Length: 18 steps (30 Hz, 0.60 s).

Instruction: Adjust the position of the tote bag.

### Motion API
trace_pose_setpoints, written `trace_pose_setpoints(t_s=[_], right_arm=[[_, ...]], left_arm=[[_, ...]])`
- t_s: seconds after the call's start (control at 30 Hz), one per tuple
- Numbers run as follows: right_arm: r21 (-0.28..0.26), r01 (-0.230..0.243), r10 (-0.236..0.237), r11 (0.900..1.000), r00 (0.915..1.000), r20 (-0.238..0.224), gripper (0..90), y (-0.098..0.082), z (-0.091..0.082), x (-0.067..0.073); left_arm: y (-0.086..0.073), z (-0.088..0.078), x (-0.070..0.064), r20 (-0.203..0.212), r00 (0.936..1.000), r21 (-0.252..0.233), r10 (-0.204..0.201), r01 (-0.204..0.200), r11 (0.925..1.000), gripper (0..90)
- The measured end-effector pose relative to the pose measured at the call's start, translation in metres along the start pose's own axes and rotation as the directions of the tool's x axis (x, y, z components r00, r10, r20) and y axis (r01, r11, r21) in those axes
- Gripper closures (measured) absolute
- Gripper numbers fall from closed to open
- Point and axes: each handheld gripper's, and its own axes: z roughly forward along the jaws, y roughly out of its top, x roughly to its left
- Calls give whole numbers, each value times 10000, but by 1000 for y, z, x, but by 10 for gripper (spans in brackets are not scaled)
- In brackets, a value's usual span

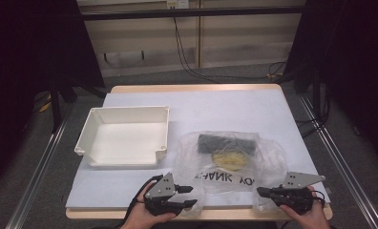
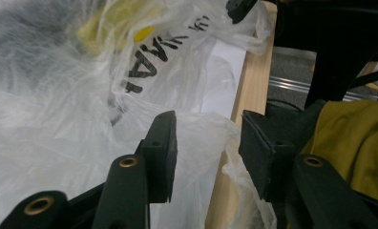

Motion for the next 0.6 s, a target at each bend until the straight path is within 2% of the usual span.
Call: trace_pose_setpoints(t_s=[0.07, 0.17, 0.2, 0.23, 0.27, 0.33, 0.37, 0.43, 0.47, 0.5, 0.6], right_arm=[[-1, 32, -32, 10000, 10000, 9, 900, 0, 0, 0], [46, -49, 49, 10000, 10000, 22, 872, -2, 1, -2], [46, -49, 49, 10000, 10000, 22, 872, -2, 1, -2], [114, -44, 44, 9999, 10000, 36, 847, -2, 2, -2], [241, 92, -94, 9997, 9999, 116, 770, -3, 3, -1], [273, 141, -145, 9995, 9998, 152, 757, -3, 3, 0], [309, 218, -222, 9993, 9996, 146, 721, -3, 4, 1], [401, 354, -364, 9986, 9990, 245, 682, -3, 5, 2], [463, 414, -427, 9981, 9987, 267, 667, -3, 6, 3], [577, 470, -489, 9972, 9983, 317, 660, -3, 6, 3], [975, 670, -717, 9930, 9964, 455, 690, -4, 10, 6]], left_arm=[[-1, 6, 2, 199, 9998, 251, 73, -78, 9997, 552], [-4, 16, 6, 336, 9989, 901, 324, -354, 9953, 501], [-6, 19, 6, 339, 9991, 957, 258, -289, 9950, 501], [-6, 20, 7, 297, 9993, 1149, 241, -274, 9930, 491], [-6, 22, 8, 201, 9996, 1205, 215, -237, 9924, 490], [-7, 22, 10, 188, 9996, 1342, 211, -235, 9907, 490], [-8, 23, 10, 122, 9999, 1297, 111, -125, 9915, 498], [-10, 25, 14, 79, 9999, 1566, 123, -134, 9876, 532], [-11, 26, 15, -8, 9998, 1846, 207, -202, 9826, 550], [-12, 27, 16, -7, 9998, 1673, 210, -206, 9857, 574], [-12, 26, 20, -157, 9999, 1693, 23, 4, 9856, 692]])
